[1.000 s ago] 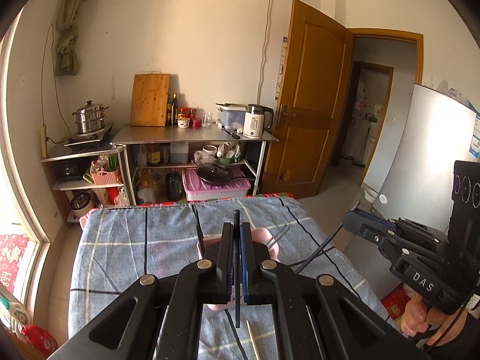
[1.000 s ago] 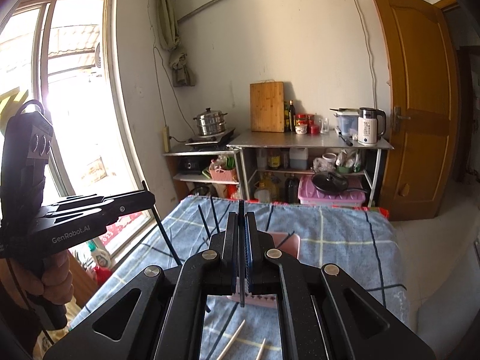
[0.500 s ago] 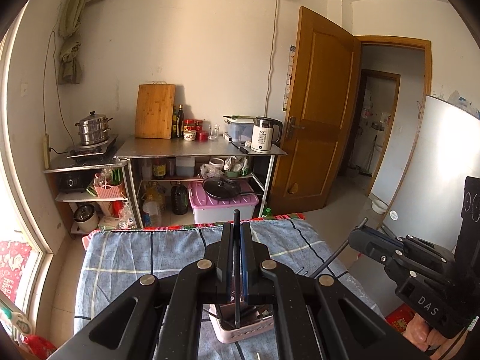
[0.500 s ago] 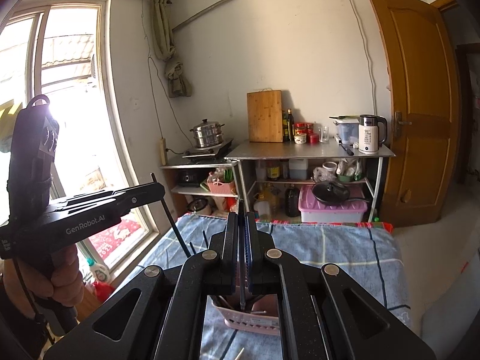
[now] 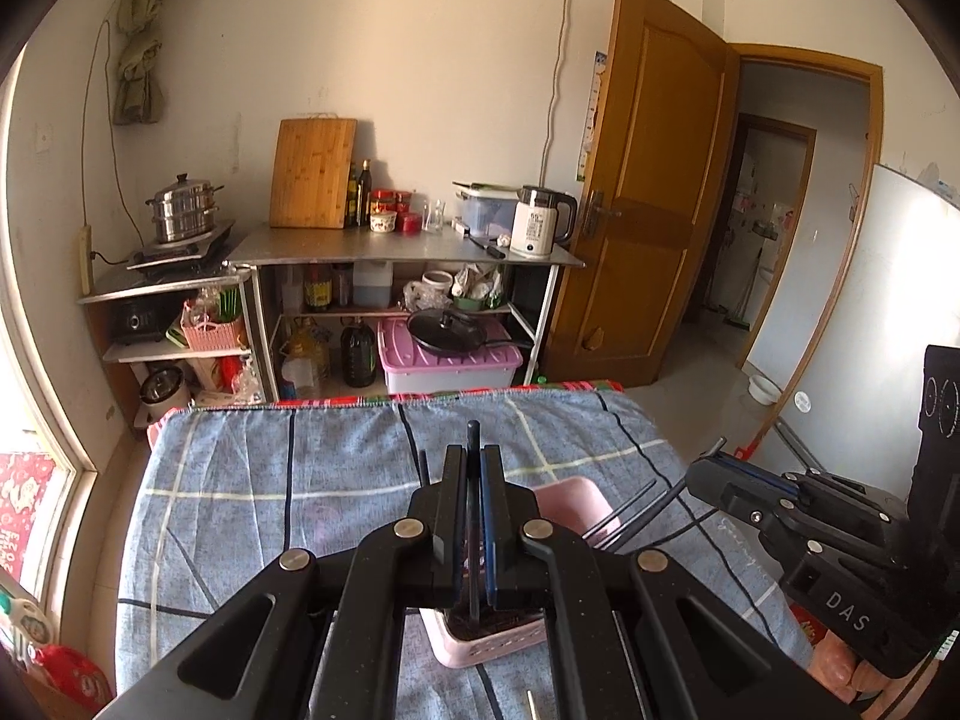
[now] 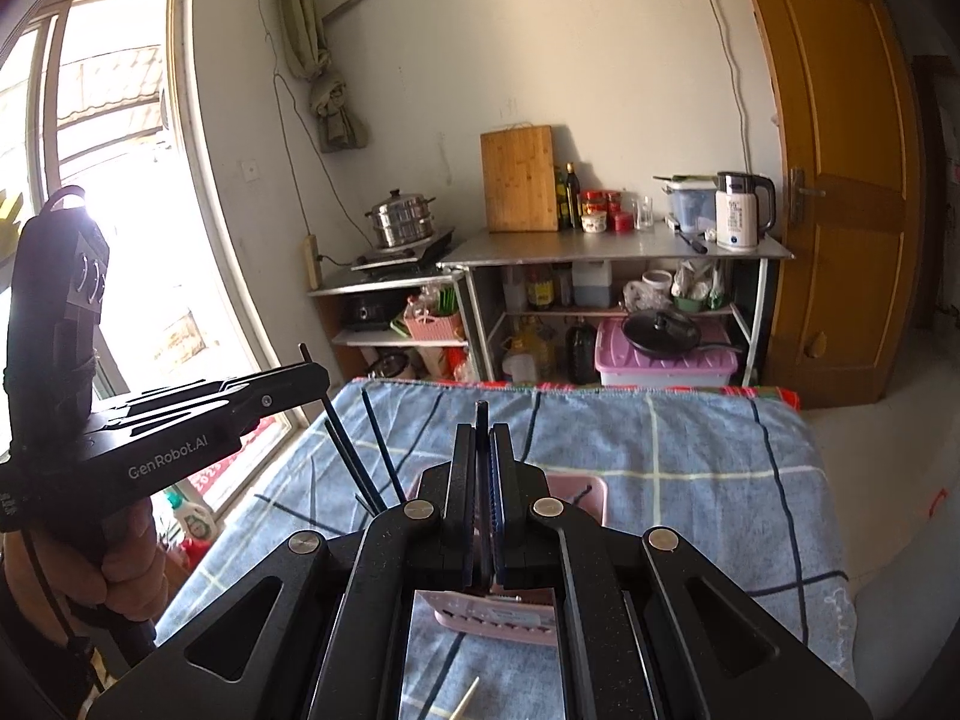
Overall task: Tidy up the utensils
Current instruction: 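Lower the left tool's chopstick into the basket while the right tool lowers its own, then open both tools to release the chopsticks and withdraw from the basket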
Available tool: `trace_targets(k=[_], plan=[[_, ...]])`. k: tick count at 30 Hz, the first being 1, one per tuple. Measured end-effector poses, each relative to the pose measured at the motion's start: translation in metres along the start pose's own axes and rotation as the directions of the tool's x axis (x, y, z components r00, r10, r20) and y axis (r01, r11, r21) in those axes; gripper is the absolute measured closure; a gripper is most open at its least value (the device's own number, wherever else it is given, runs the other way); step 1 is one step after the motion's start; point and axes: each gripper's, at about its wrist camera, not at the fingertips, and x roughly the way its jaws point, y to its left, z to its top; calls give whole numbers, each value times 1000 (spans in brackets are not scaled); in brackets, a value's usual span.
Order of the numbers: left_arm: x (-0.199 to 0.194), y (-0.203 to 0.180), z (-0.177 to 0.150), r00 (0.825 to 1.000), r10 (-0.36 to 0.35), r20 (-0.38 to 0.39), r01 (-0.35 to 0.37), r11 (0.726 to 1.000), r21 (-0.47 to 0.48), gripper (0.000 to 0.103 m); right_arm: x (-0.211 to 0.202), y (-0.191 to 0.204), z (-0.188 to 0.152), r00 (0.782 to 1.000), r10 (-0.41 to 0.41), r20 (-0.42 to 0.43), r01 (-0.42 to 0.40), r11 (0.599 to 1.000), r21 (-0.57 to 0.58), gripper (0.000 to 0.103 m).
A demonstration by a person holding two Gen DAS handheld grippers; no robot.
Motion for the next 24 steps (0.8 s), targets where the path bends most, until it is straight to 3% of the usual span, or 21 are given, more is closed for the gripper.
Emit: trace_targets(k=[10, 24], plan=[[16, 8, -27, 997, 3, -73, -4, 1000, -20, 99, 14, -8, -22, 996, 8, -86, -6, 1000, 24, 99], [-40, 5, -46, 1000, 7, 0, -7, 1000, -24, 98, -34, -11, -33, 1000, 4, -24, -4, 1000, 24, 85]])
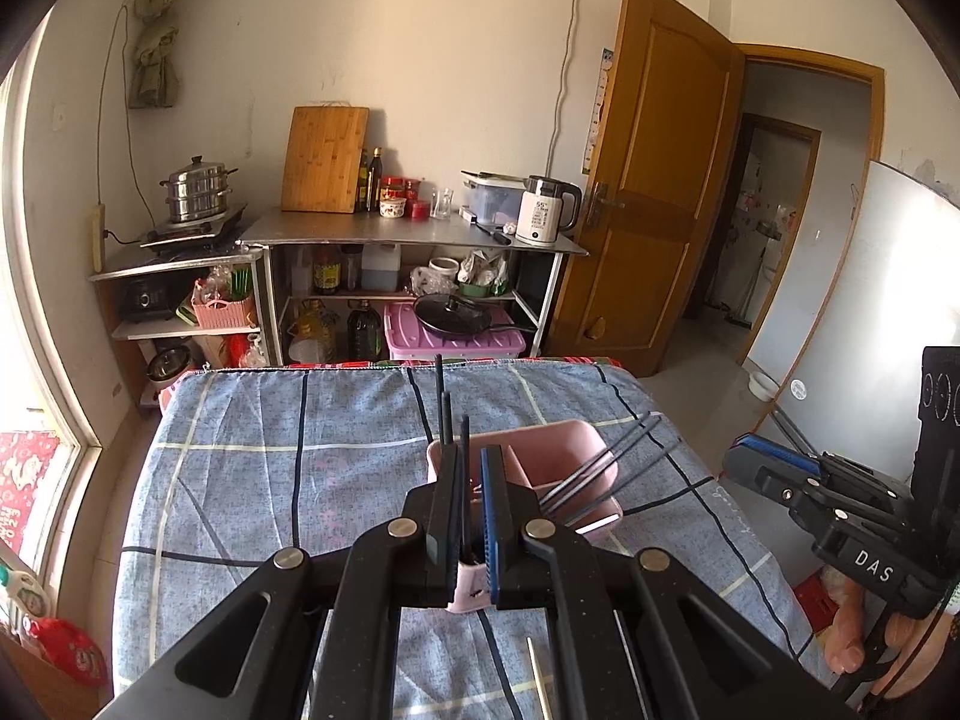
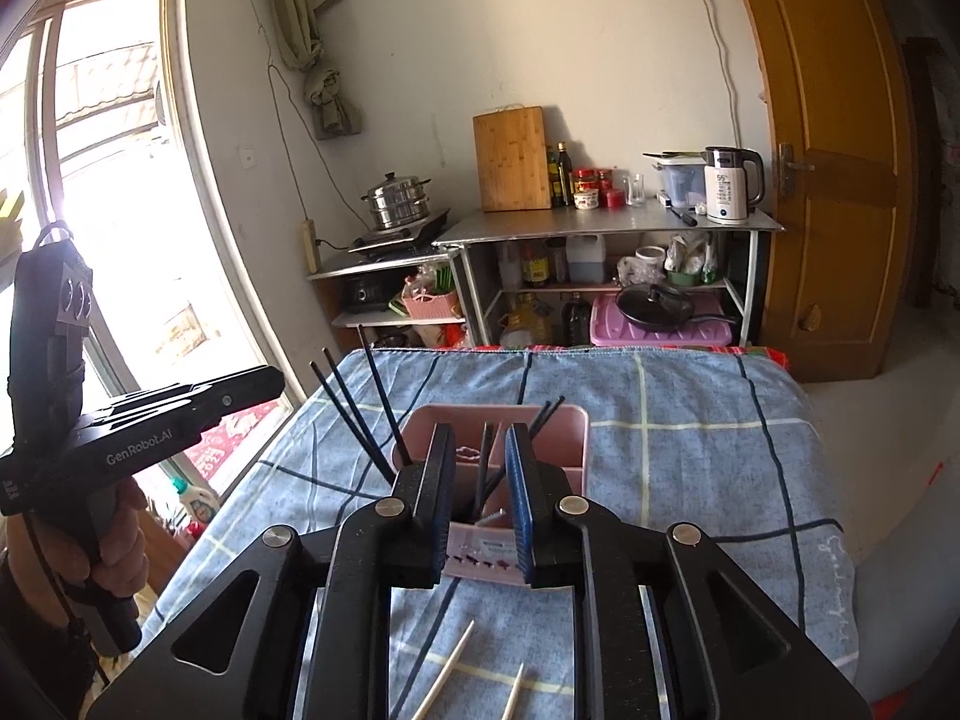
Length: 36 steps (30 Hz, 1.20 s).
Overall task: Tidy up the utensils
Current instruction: 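Open both tools to release the chopsticks and withdraw from the basket, then lower both tools toward the two wooden chopsticks lying on the cloth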
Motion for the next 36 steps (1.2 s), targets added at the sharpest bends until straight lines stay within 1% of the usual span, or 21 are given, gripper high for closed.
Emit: trace_targets(k=[5, 7, 9, 10, 17, 22, 25, 28, 36], plan=[[-23, -4, -27, 1000, -2, 20, 2, 1000, -3, 98, -22, 0, -23, 1000, -11, 15, 11, 1000, 5, 81], [-31, -7, -41, 1000, 6, 29, -6, 1000, -3, 98, -28, -1, -34, 1000, -8, 9, 8, 1000, 13, 79], [-40, -12, -58, 999, 28, 43, -27, 1000, -7, 98, -33, -1, -46, 1000, -16, -8, 16, 1000, 17, 78], [-43, -15, -67, 999, 24, 44, -24, 1000, -6, 98, -35, -1, -54, 1000, -20, -14, 20, 1000, 19, 78], [-54, -36, -124, 1000, 11, 9, -11, 1000, -11, 98, -56, 1, -91, 999, -39, -36, 39, 999, 9, 78], [-62, -49, -155, 1000, 6, -14, -6, 1000, 0, 98, -67, 4, -114, 997, -60, -52, 60, 998, -4, 78], [-68, -52, -165, 1000, 8, -16, -8, 1000, -2, 98, -74, 7, -128, 996, -68, -55, 68, 998, -7, 78], [-72, -57, -175, 1000, 23, -19, -23, 1000, 18, 98, -77, 10, -140, 995, -70, -70, 69, 998, -13, 78], [-73, -63, -190, 999, 10, -40, -9, 1000, 22, 98, -74, 15, -161, 992, -66, -110, 63, 998, -32, 78]])
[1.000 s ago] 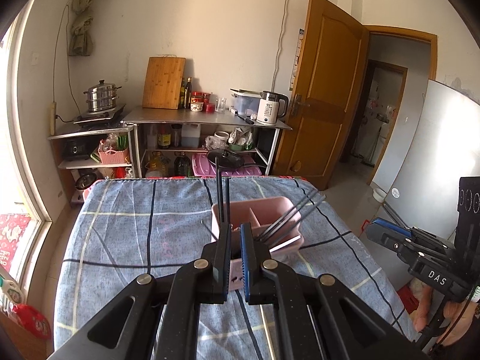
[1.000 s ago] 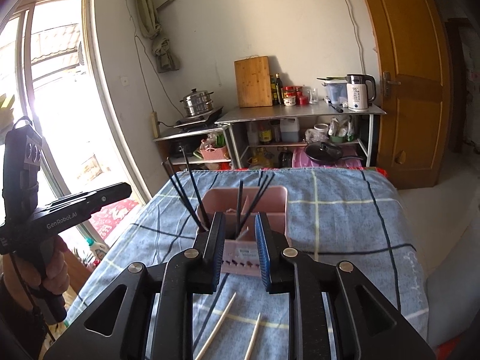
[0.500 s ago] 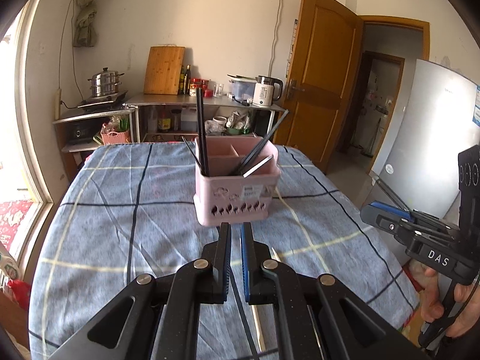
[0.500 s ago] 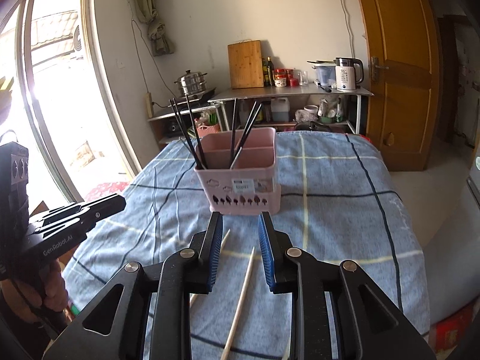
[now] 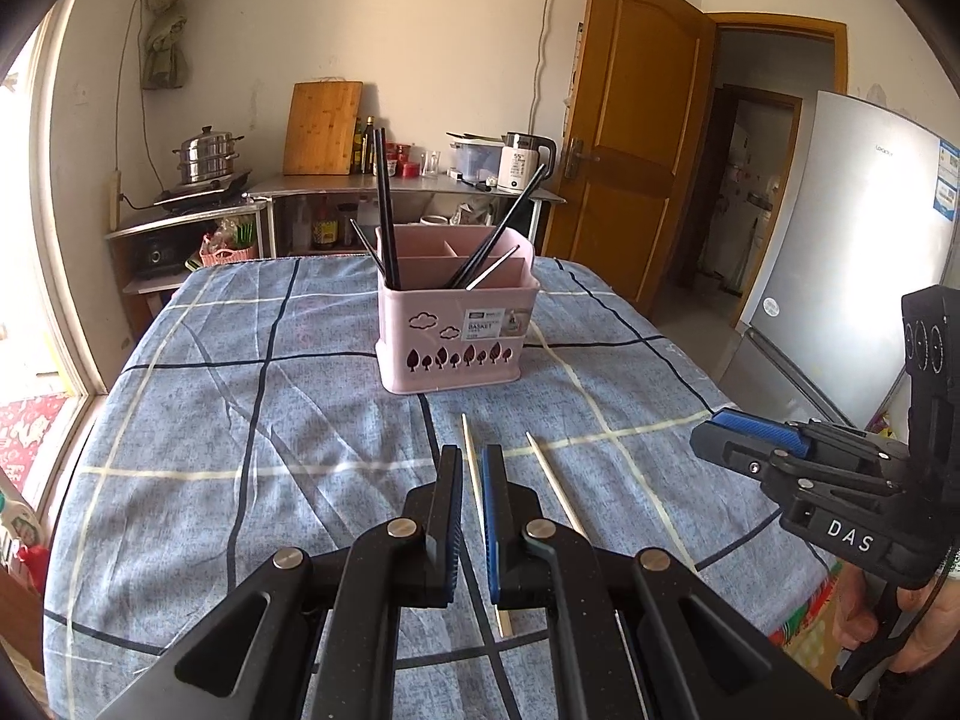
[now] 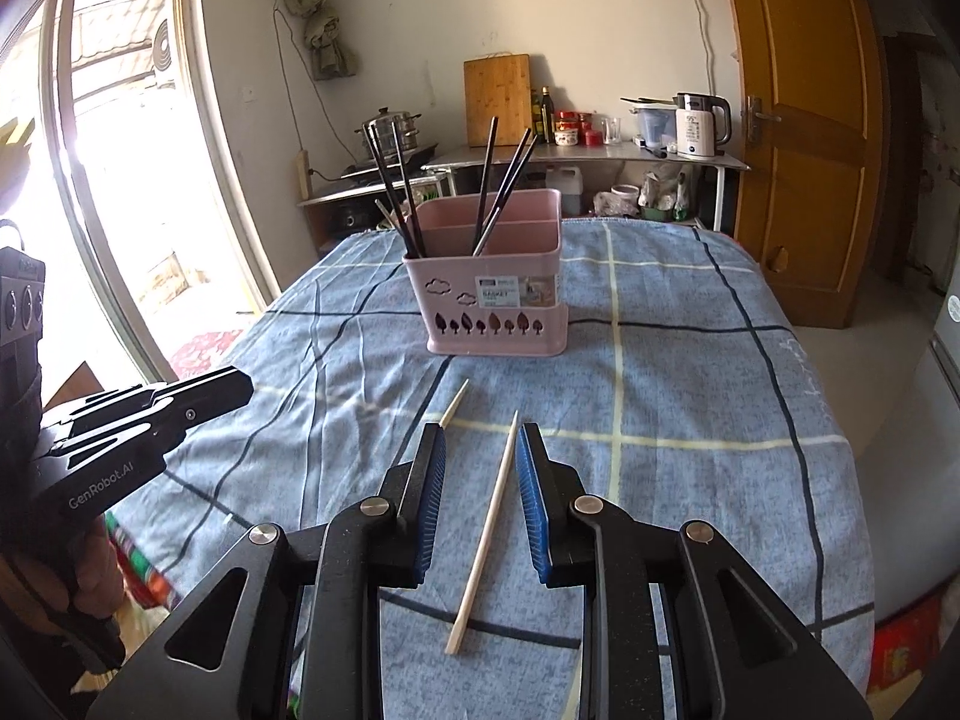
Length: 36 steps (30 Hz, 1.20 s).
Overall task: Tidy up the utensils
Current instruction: 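Lower both tools toward the two wooden chopsticks lying on the cloth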
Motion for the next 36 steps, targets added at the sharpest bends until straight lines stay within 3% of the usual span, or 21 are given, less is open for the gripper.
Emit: trace_targets(k=[16, 24, 28, 36], plan=[[42, 3, -10, 996, -31, -87, 29, 999, -20, 98, 24, -14, -7, 999, -3, -36, 4, 999, 41, 78], [92, 8, -9, 984, -45, -172, 42, 999, -21, 98, 50, -28, -10, 995, 10, -102, 0, 996, 91, 78], [116, 8, -6, 979, -57, -197, 54, 998, -18, 90, 69, -30, -10, 991, 7, -133, 6, 996, 94, 78], [172, 7, -3, 960, -71, -272, 70, 997, -14, 89, 95, -33, -14, 982, 23, -186, -3, 994, 107, 78]])
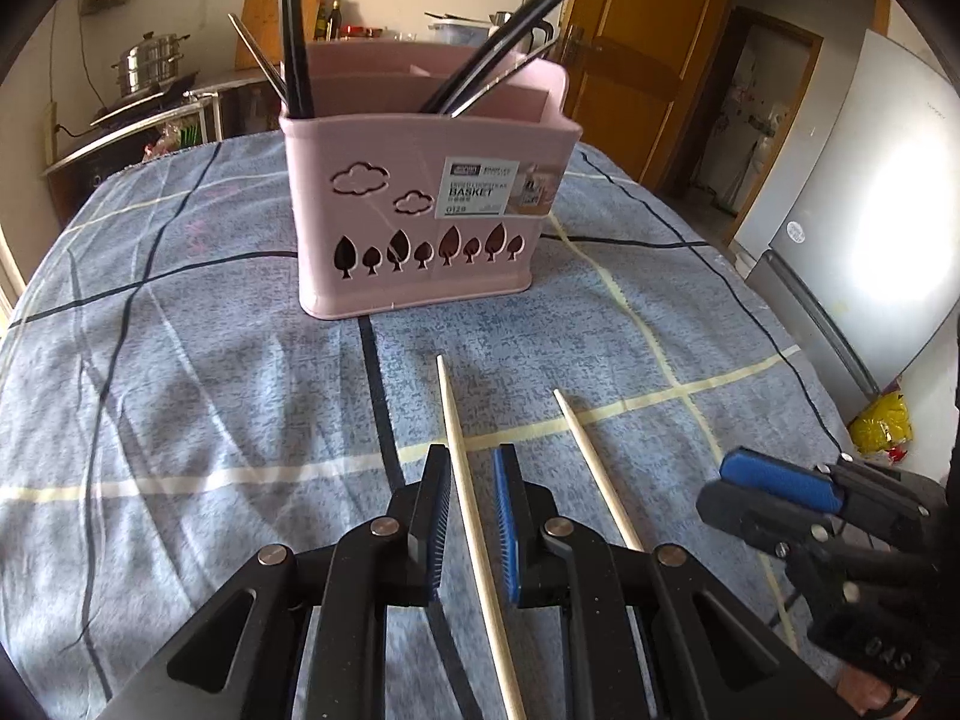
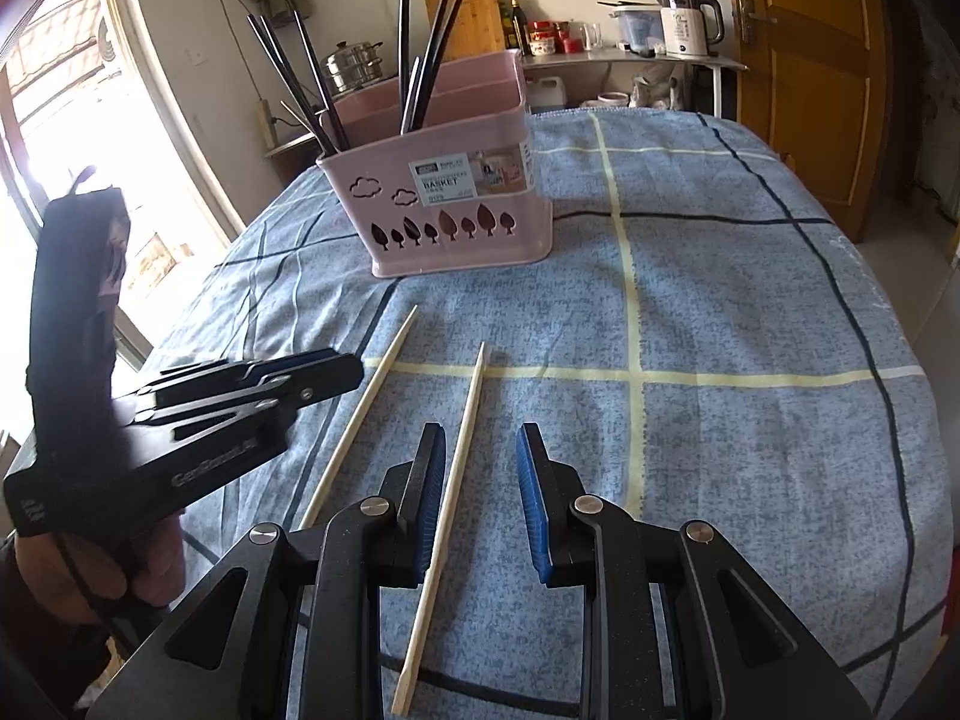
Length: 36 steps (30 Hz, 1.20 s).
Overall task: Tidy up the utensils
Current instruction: 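Lower both tools toward the two wooden chopsticks lying on the cloth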
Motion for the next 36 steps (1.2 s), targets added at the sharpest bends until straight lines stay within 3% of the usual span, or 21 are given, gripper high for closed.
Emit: trace_targets(k=[6, 7, 16, 31, 36], plan=[[19, 1, -2, 999, 24, -29, -23, 1000, 11, 91, 13, -2, 3, 1000, -3, -22, 4, 1000, 6, 78], [19, 3, -4, 999, 27, -29, -26, 1000, 13, 95, 16, -2, 4, 1000, -3, -27, 3, 1000, 5, 78], [-4, 29, -22, 998, 67, -20, -67, 997, -38, 95, 42, 4, 12, 998, 6, -57, -6, 1000, -6, 78], [20, 36, 18, 995, 85, -50, -86, 996, -15, 95, 78, 13, 37, 994, -32, -107, 29, 999, -33, 78], [25, 35, 24, 993, 104, -57, -105, 994, -8, 95, 82, 16, 39, 992, -62, -112, 57, 997, -45, 97]])
